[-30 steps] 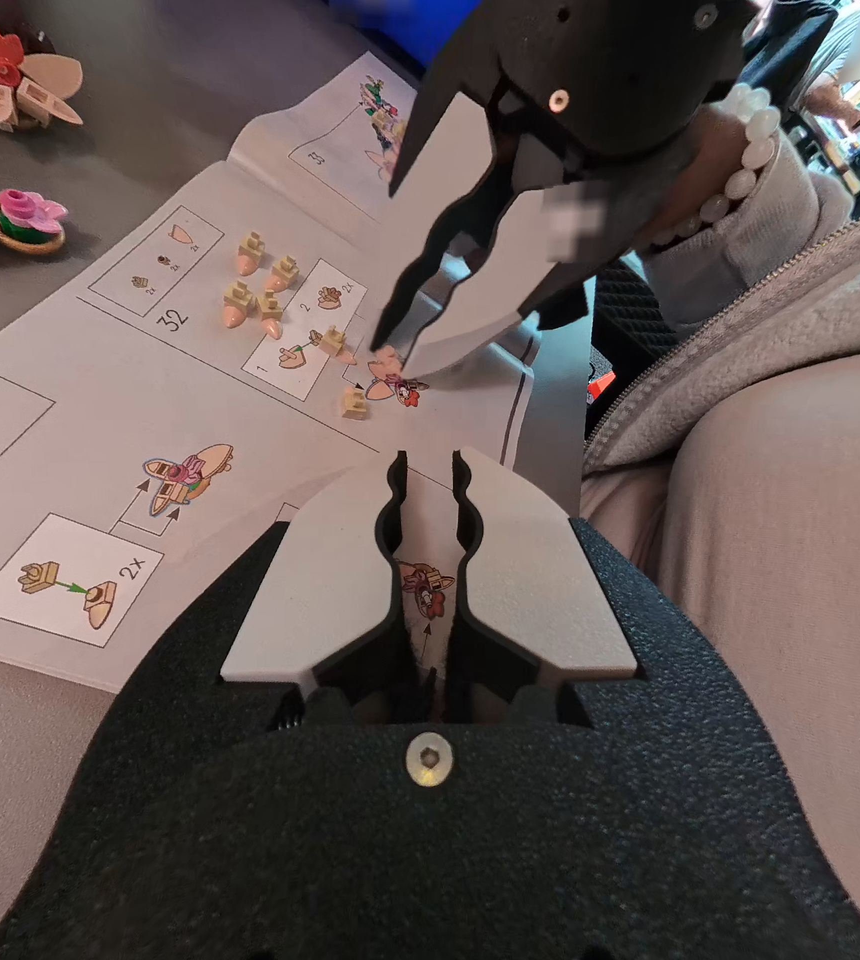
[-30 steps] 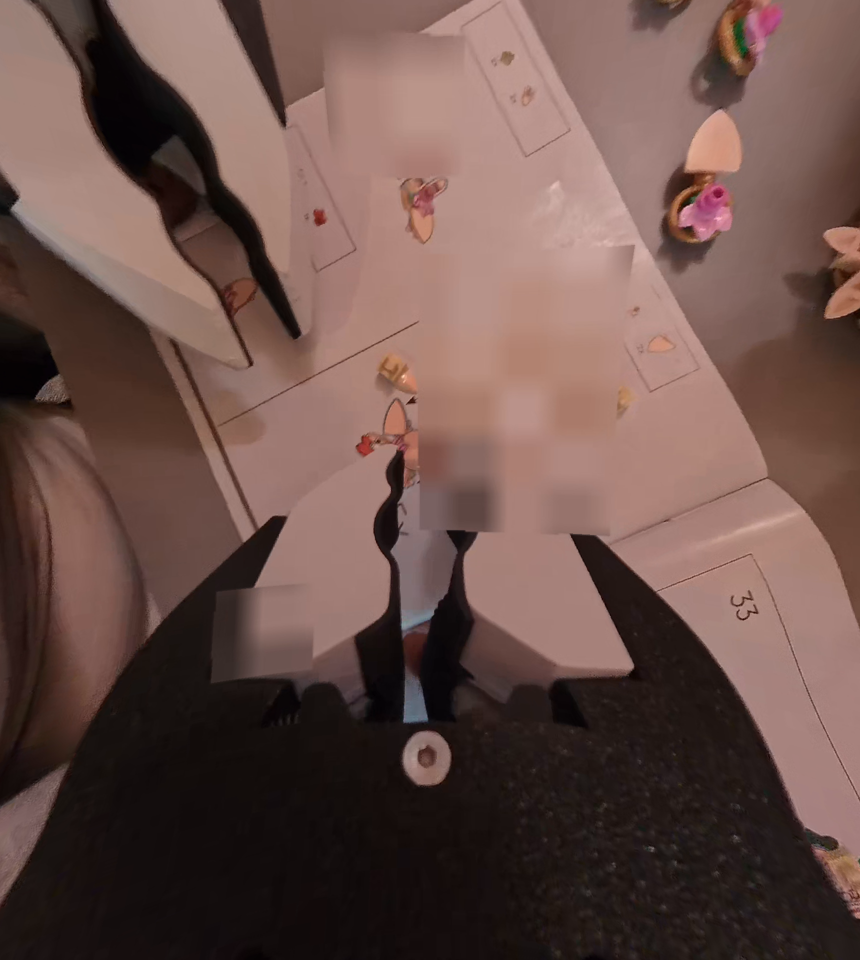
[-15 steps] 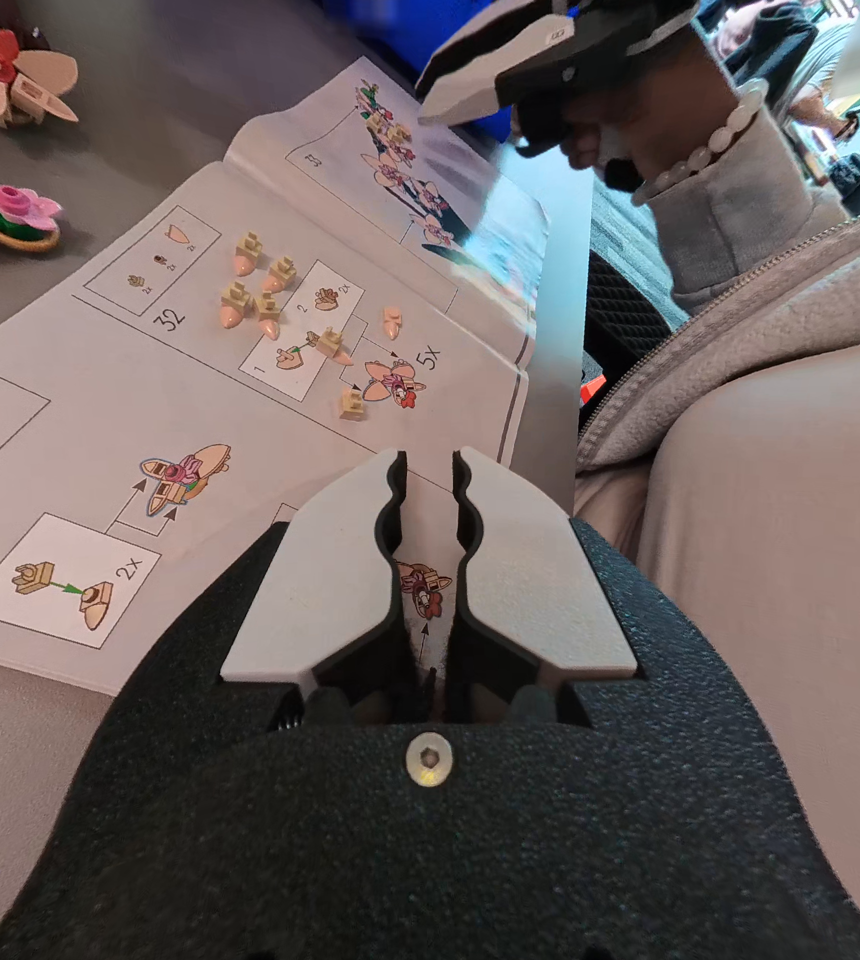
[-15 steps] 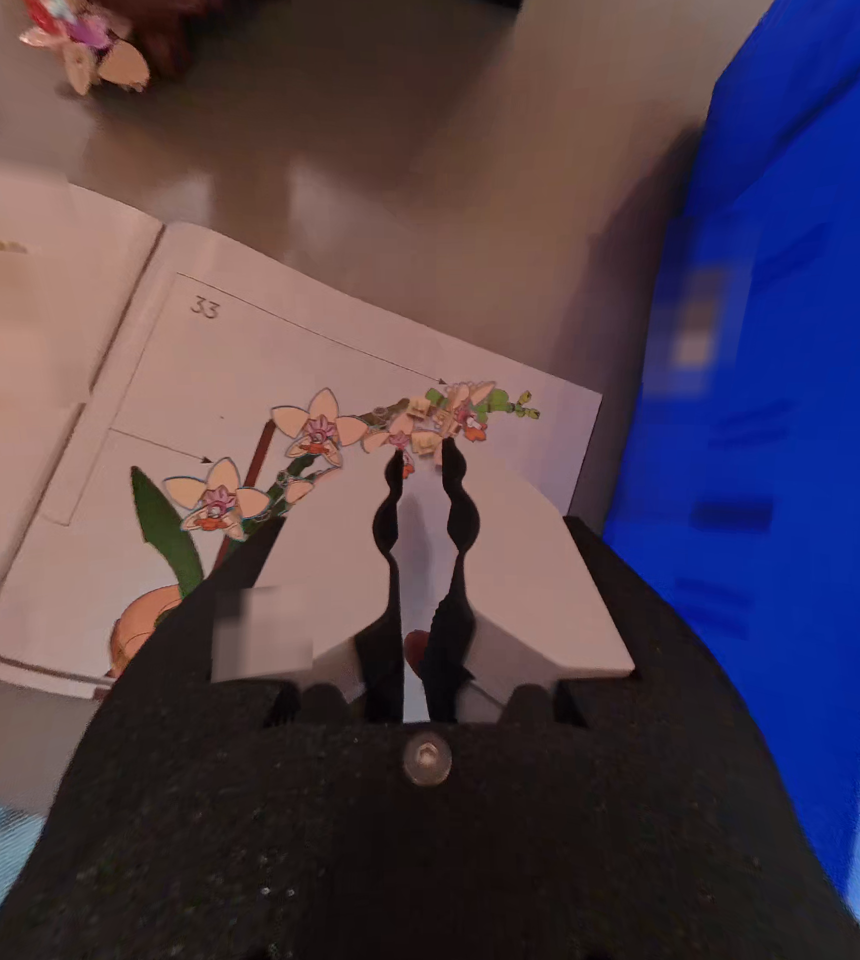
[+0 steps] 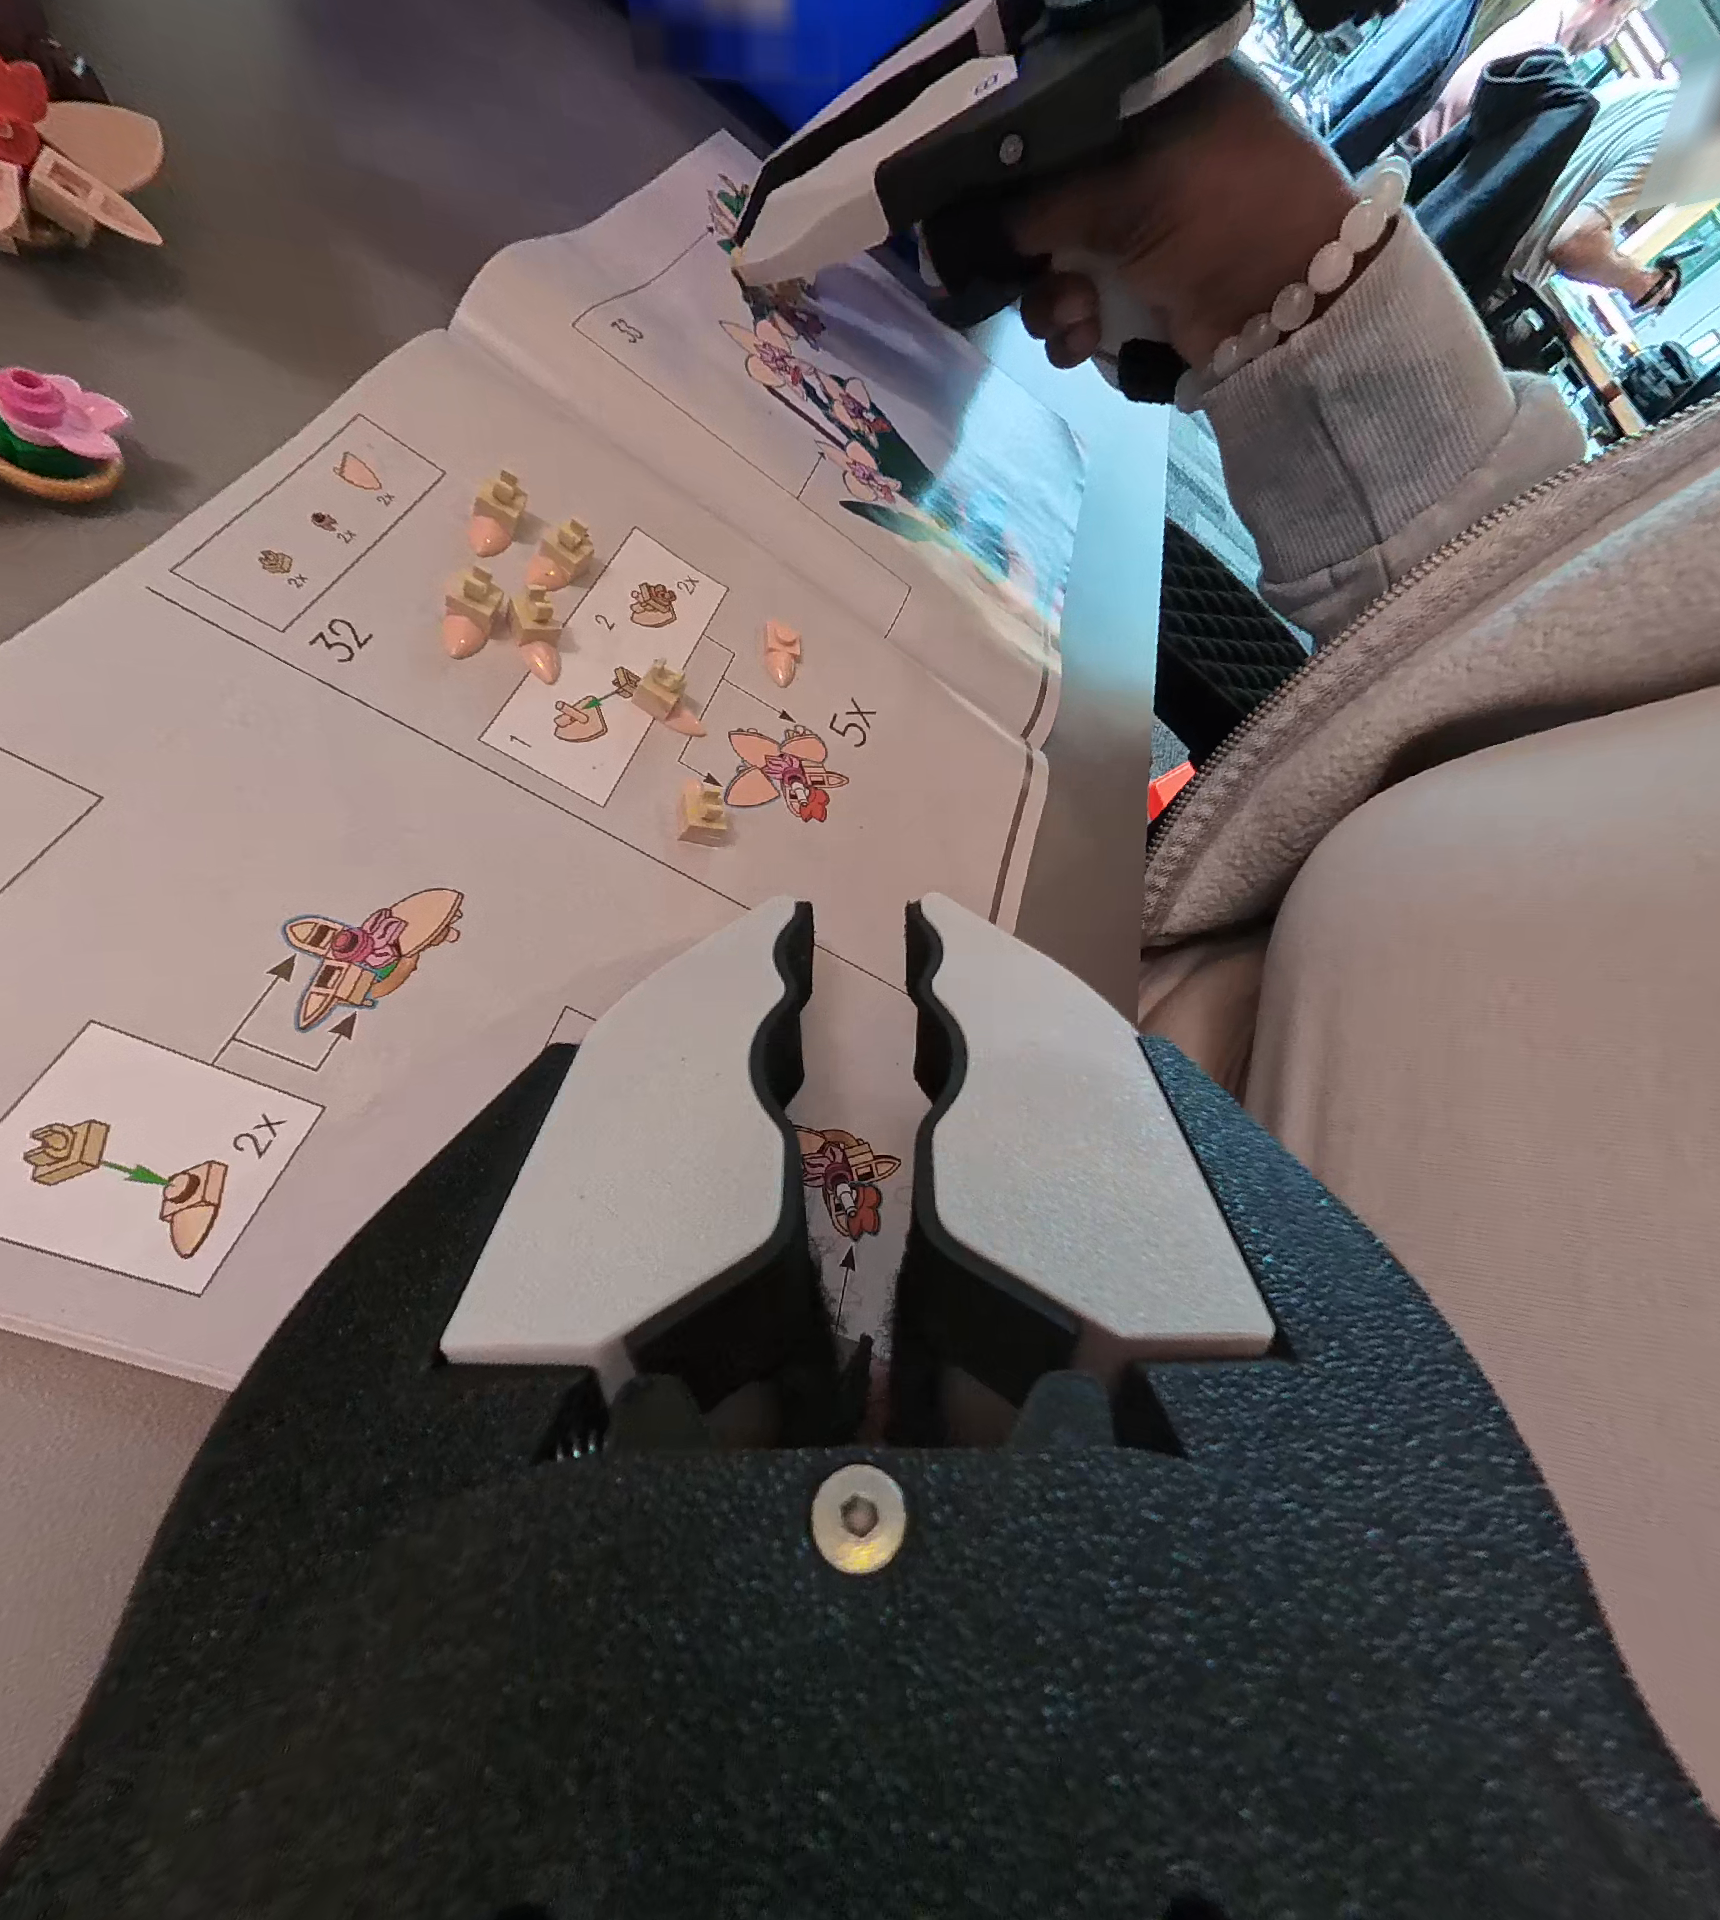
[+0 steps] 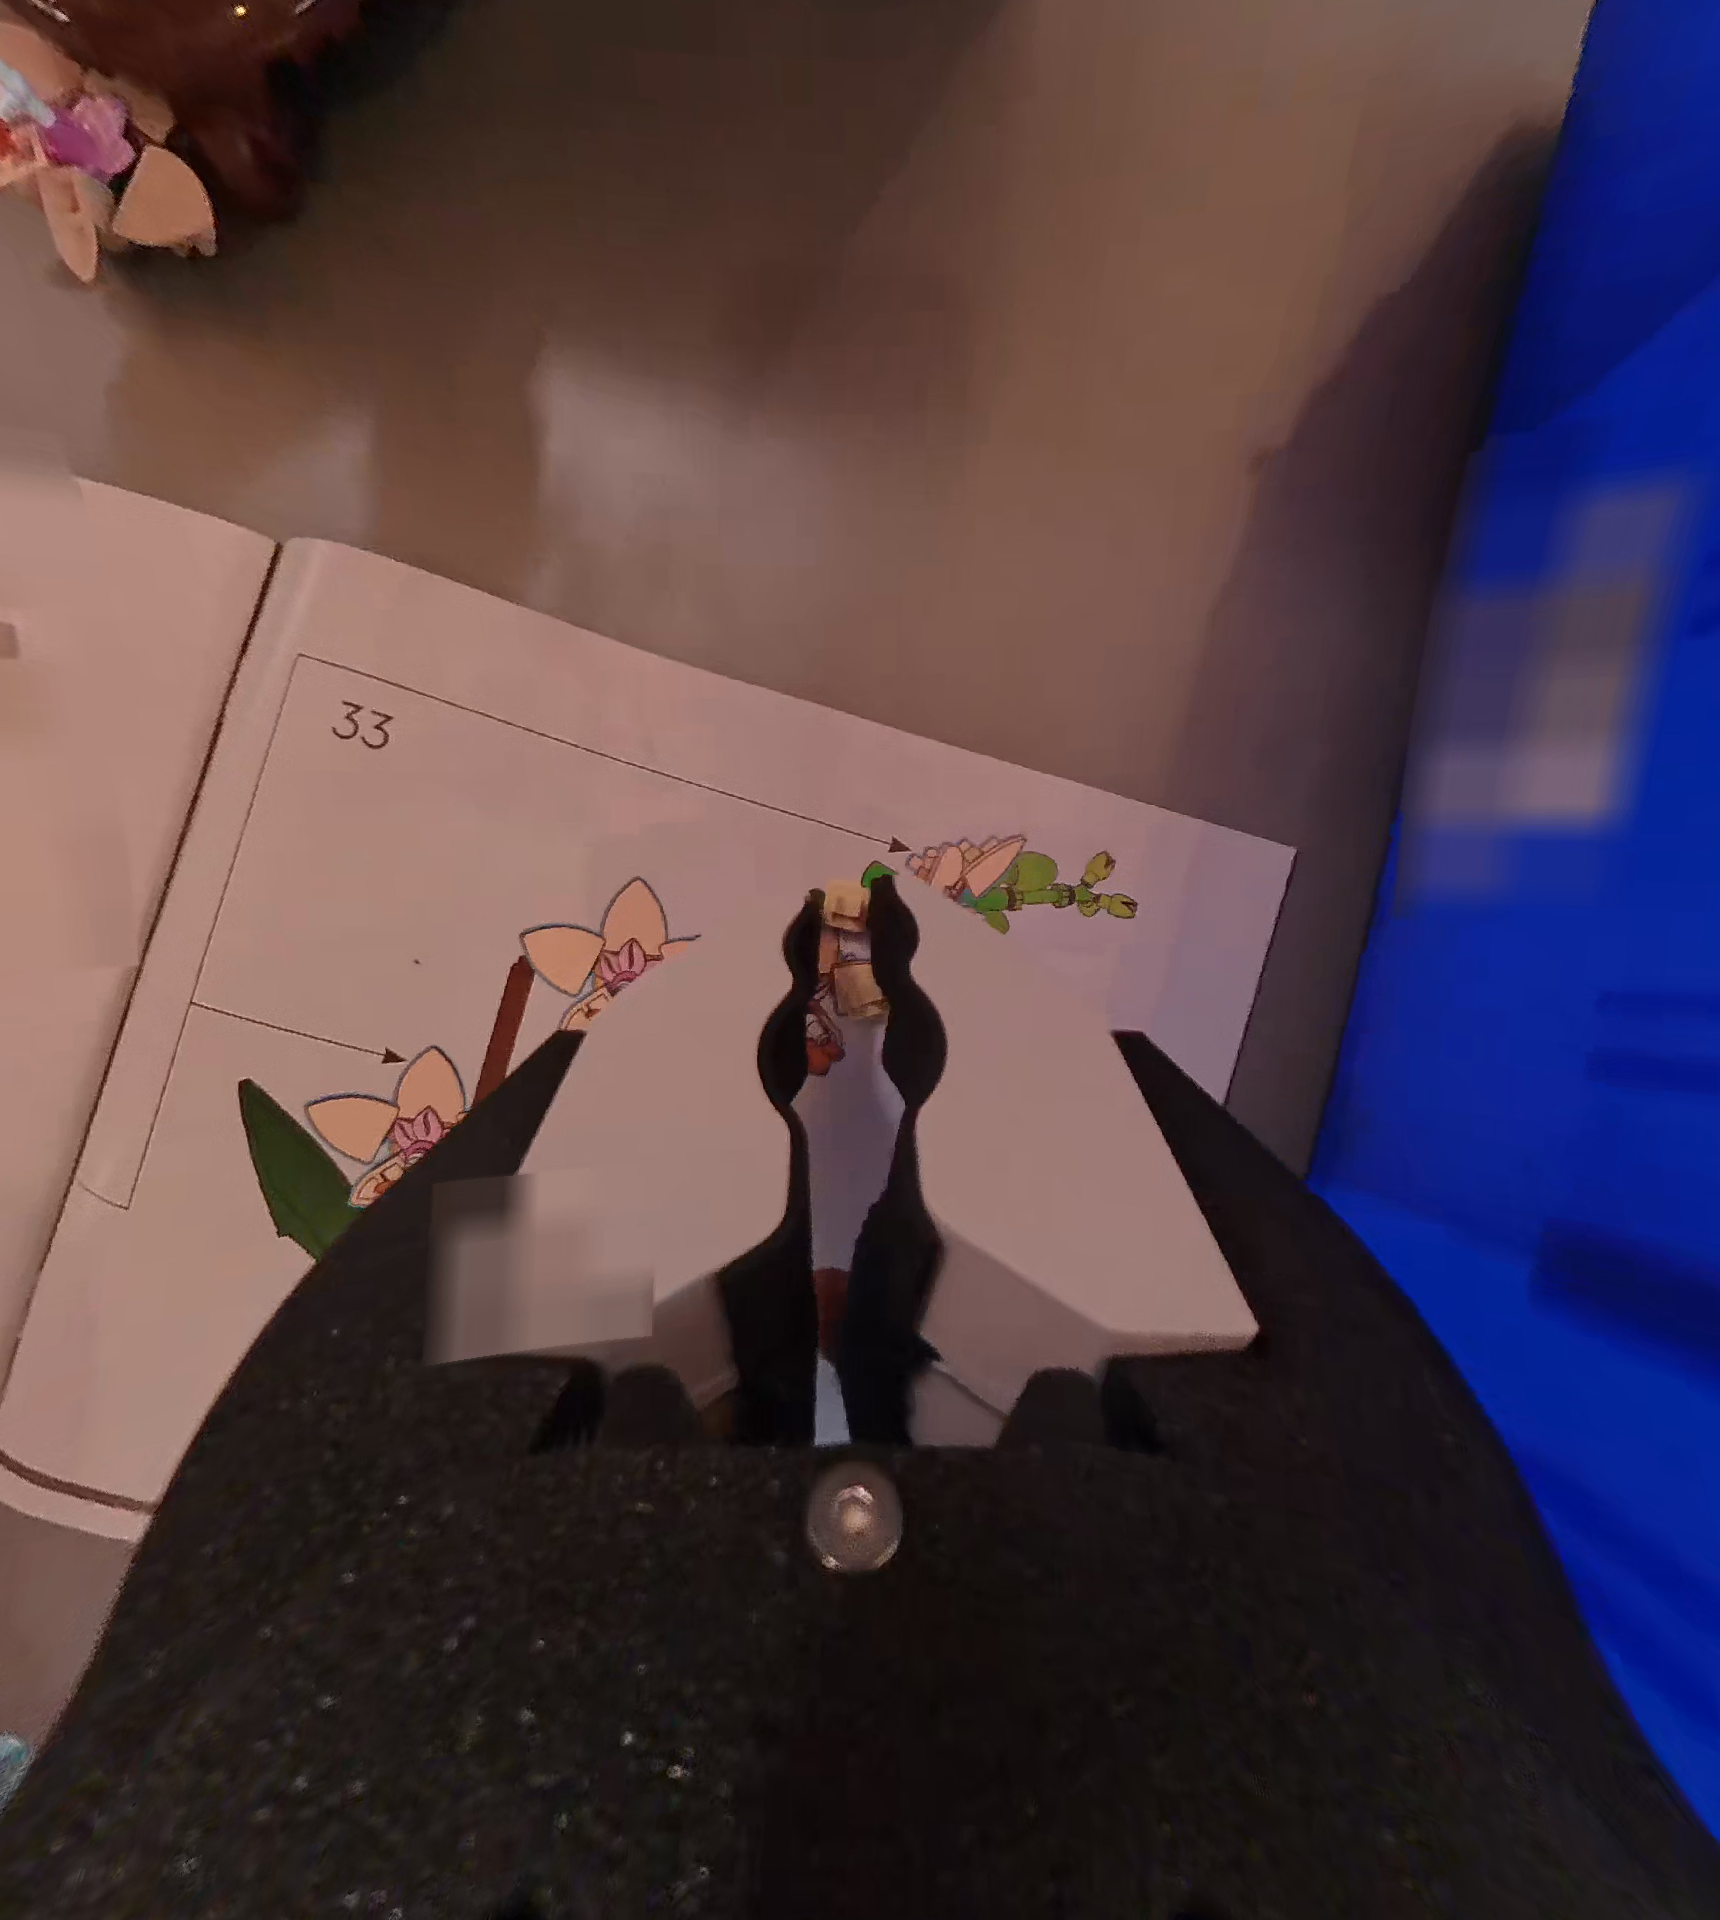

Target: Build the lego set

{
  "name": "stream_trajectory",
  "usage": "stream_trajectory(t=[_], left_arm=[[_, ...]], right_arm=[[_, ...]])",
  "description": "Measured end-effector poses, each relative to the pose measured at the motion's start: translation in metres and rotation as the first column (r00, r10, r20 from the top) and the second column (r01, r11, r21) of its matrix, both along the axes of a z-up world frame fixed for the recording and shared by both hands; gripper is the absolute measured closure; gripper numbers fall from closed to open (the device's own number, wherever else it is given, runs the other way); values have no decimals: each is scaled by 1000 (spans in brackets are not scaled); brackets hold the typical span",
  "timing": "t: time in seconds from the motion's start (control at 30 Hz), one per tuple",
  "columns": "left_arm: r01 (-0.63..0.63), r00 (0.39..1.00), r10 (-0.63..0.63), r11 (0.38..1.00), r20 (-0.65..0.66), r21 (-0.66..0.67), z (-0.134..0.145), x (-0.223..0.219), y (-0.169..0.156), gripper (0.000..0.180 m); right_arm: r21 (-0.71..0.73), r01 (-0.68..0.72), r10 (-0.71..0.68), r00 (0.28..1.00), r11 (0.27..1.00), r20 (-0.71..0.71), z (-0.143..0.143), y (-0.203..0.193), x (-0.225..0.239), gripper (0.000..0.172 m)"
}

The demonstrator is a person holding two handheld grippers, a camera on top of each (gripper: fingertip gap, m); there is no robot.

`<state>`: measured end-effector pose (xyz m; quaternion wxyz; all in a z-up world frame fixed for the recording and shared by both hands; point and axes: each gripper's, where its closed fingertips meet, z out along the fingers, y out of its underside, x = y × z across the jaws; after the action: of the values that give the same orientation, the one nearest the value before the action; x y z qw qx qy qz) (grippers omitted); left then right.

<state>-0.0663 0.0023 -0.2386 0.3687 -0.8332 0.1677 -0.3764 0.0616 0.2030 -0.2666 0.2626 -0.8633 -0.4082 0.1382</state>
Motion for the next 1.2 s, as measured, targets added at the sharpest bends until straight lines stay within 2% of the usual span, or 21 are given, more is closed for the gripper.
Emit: stream_trajectory(t=[0.17, 0.3, 0.4, 0.57, 0.77, 0.93, 1.03, 1.2], left_arm=[[-2, 1000, 2, 1000, 18, 4, 2, -1, 0, 164], [-3, 1000, 3, 1000, 26, 2, 2, -1, 0, 164], [-6, 1000, 6, 1000, 19, 2, 2, -1, 0, 164], [-17, 1000, 17, 1000, 8, 5, 1, -2, 1, 164], [-32, 999, 32, 999, -9, 7, 0, -3, 2, 164], [-33, 999, 33, 999, -31, 6, -2, -3, 3, 164], [-36, 999, 37, 999, -38, 11, -2, -3, 3, 164], [-35, 999, 35, 999, -30, 13, -1, -3, 2, 164]], right_arm=[[-26, -46, 46, 999, 999, -19, 0, -1, -1, 166], [23, -187, 187, 982, 982, -1, 4, -9, -9, 166], [97, -303, 305, 952, 948, -3, 20, -21, -22, 166], [197, -495, 486, 869, 846, 95, 40, -45, -40, 166], [236, -709, 725, 688, 664, 29, 63, -106, -69, 167], [159, -839, 853, 519, 520, -53, 50, -156, -87, 166], [106, -872, 877, 481, 478, 3, 31, -162, -90, 166], [93, -872, 875, 483, 480, 14, 24, -159, -96, 166]])
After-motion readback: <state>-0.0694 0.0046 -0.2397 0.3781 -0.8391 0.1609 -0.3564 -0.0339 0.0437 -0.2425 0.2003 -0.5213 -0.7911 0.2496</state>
